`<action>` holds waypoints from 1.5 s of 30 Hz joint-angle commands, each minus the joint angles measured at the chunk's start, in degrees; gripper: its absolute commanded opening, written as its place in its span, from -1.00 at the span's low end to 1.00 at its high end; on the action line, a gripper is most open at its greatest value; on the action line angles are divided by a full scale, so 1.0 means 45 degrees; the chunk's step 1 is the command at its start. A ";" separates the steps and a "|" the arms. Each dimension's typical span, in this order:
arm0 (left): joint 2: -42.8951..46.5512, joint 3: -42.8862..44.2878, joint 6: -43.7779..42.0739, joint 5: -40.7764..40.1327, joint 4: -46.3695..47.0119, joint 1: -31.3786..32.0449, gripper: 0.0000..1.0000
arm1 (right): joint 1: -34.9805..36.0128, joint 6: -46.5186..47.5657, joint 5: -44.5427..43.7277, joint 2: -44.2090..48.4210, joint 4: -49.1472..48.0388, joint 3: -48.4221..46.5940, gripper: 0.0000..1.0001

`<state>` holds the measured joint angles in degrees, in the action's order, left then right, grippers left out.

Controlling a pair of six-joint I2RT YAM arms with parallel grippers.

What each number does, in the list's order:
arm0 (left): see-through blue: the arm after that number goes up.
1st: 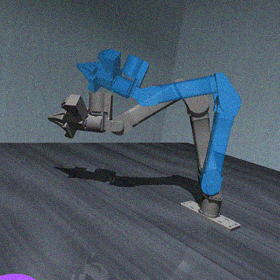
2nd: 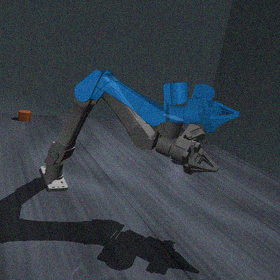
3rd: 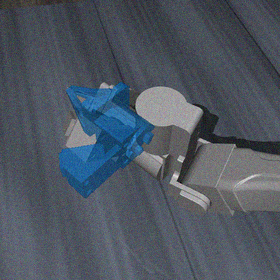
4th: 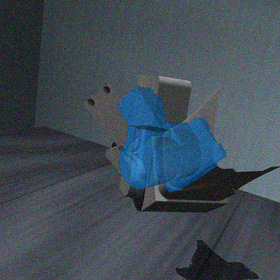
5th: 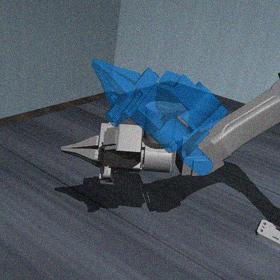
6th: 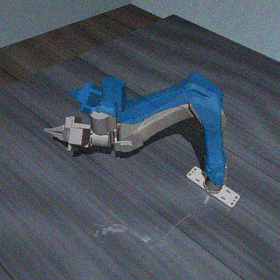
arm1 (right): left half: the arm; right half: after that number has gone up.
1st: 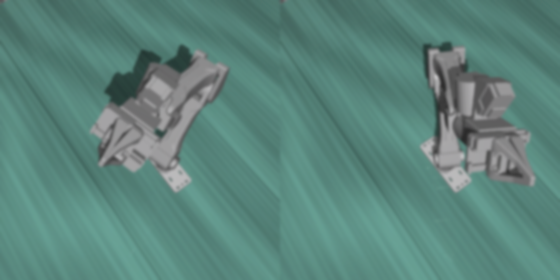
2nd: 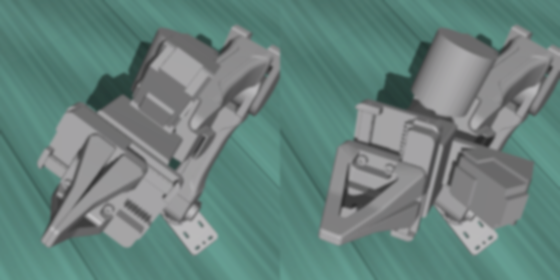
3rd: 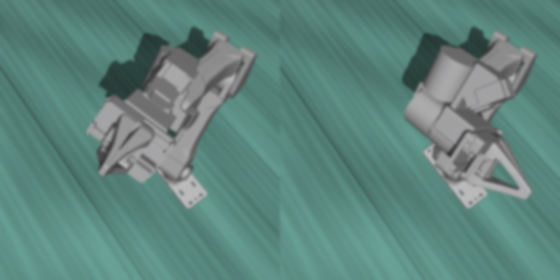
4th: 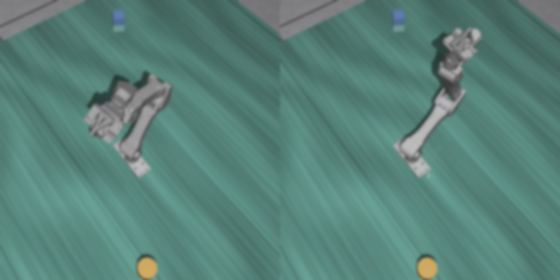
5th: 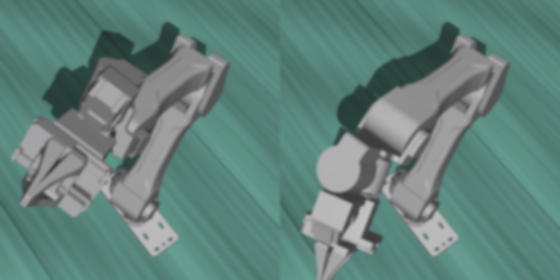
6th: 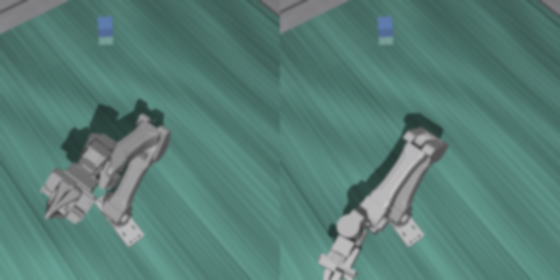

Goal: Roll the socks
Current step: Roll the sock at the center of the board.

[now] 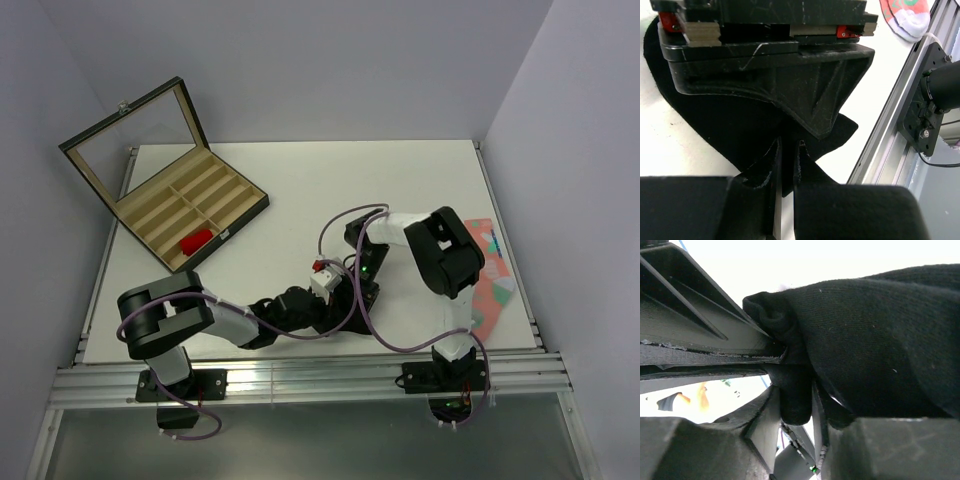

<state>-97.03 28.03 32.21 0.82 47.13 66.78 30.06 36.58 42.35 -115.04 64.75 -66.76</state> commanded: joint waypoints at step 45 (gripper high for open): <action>-0.1620 0.3223 0.4523 0.1866 -0.7620 -0.1520 -0.99 | -0.5216 0.4643 0.0706 0.8746 -0.2827 0.3331 0.18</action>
<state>-101.56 43.03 53.08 7.38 24.80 61.82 6.50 51.40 44.25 -79.44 53.06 -53.19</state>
